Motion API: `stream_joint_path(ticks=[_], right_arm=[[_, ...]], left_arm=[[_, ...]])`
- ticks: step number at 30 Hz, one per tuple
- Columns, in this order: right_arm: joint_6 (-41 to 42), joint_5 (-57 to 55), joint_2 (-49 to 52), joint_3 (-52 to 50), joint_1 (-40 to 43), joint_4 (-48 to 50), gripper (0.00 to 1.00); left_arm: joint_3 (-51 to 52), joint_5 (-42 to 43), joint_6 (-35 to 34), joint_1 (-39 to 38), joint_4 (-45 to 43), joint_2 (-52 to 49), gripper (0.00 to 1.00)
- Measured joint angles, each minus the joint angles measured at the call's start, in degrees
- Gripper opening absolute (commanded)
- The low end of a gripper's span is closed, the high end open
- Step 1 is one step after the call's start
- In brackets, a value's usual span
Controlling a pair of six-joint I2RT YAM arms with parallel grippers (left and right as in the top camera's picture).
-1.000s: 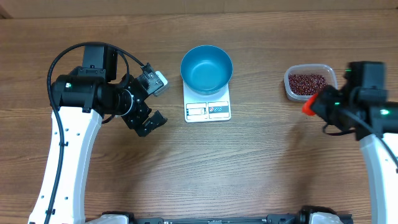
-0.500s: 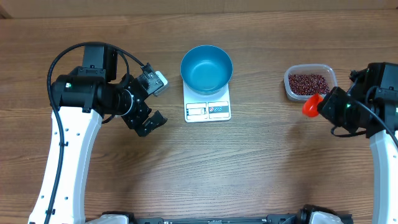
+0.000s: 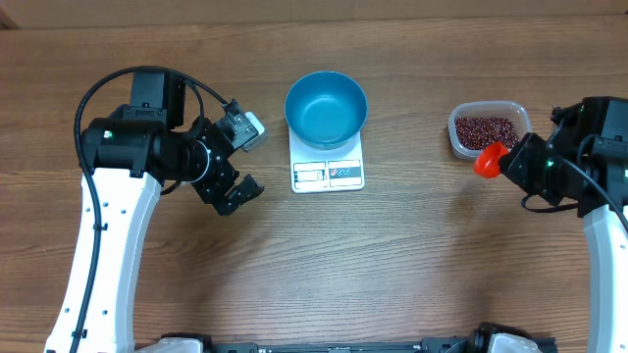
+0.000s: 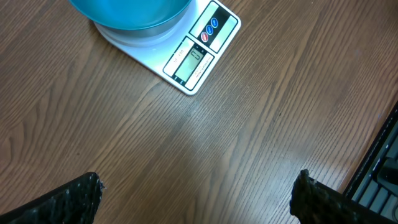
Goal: Scoop item into bowl and weigh 150g on scale
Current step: 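Move the held red cup with the right gripper to the bean tub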
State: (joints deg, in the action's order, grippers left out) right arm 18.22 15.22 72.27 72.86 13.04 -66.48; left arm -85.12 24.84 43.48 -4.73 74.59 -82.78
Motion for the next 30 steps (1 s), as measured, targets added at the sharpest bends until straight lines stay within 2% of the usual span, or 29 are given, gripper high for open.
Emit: stream_joint_path(ticks=[6, 10, 19, 23, 30], right_arm=[[-0.04, -1.11, 0.07, 0.07, 0.00, -0.07, 0.04], [-1.01, -3.67, 1.77, 2.32, 0.00, -3.52, 0.04], [-5.46, -11.76, 14.14, 19.67, 0.02, -15.10, 0.04], [-7.74, -13.11, 19.63, 23.93, 0.00, -13.05, 0.04], [-11.72, -15.13, 26.05, 24.35, -0.02, -6.78, 0.04]], left_arm=[[0.00, 0.00, 0.00, 0.00, 0.00, 0.00, 1.00], [0.00, 0.00, 0.00, 0.00, 0.00, 0.00, 0.99], [0.00, 0.00, 0.00, 0.00, 0.02, 0.00, 1.00], [0.00, -0.02, 0.00, 0.00, 0.00, 0.00, 1.00], [0.00, -0.02, 0.00, 0.00, 0.00, 0.00, 1.00]])
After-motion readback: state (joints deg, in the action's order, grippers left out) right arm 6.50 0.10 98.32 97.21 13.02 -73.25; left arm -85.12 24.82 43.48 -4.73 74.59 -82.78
